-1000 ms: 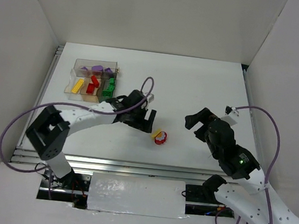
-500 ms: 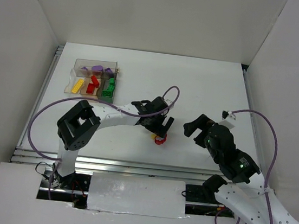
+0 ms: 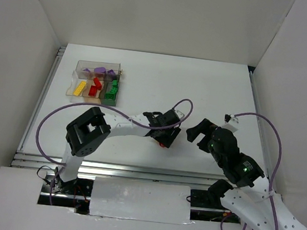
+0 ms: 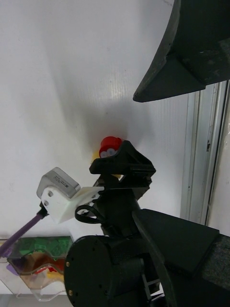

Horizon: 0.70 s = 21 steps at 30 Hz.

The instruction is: Sort the legos into containers by color

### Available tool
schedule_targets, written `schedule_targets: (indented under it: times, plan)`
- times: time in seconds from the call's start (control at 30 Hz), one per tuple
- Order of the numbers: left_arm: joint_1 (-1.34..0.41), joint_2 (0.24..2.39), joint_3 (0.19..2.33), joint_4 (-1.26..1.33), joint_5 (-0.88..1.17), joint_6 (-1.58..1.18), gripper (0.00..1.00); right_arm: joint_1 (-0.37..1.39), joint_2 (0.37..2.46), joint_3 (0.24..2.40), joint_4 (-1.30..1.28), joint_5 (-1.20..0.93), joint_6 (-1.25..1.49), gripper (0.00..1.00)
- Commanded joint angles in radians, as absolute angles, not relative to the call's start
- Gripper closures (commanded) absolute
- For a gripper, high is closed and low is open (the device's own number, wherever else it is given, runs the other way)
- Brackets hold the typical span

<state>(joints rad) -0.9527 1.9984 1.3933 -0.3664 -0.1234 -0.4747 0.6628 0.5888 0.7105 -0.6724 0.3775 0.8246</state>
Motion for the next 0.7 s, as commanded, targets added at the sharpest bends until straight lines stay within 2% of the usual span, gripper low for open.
schedule_targets:
  times: [0.0,0.1,0.23,0.3,0.47,0.67]
  plan:
    - [-0.977,1.939,1.335,-0.314,-0.184,-0.462,1.00,0.649,0.581,0.690,-0.620,0.390,0.827,0.00]
    - [-0.982,1.775,1.182,-0.188,-0.190,-0.445,1.00,0.620,0.545,0.657,-0.563,0.301,0.839,0.00]
    - [-0.986,1.487,0.932,0.169,-0.091,-0.374,1.00,0.595,0.512,0.600,-0.409,0.122,0.851,0.01]
    - [-0.992,1.380,0.826,0.254,-0.054,-0.357,1.00,0.598,0.550,0.595,-0.361,0.018,0.864,0.04]
    - [-1.003,1.241,0.681,0.425,0.035,-0.313,1.00,0.609,0.653,0.603,-0.301,-0.046,0.899,0.06]
    - [-1.009,1.157,0.637,0.451,0.045,-0.281,1.00,0.632,0.698,0.606,-0.230,-0.138,0.916,0.11]
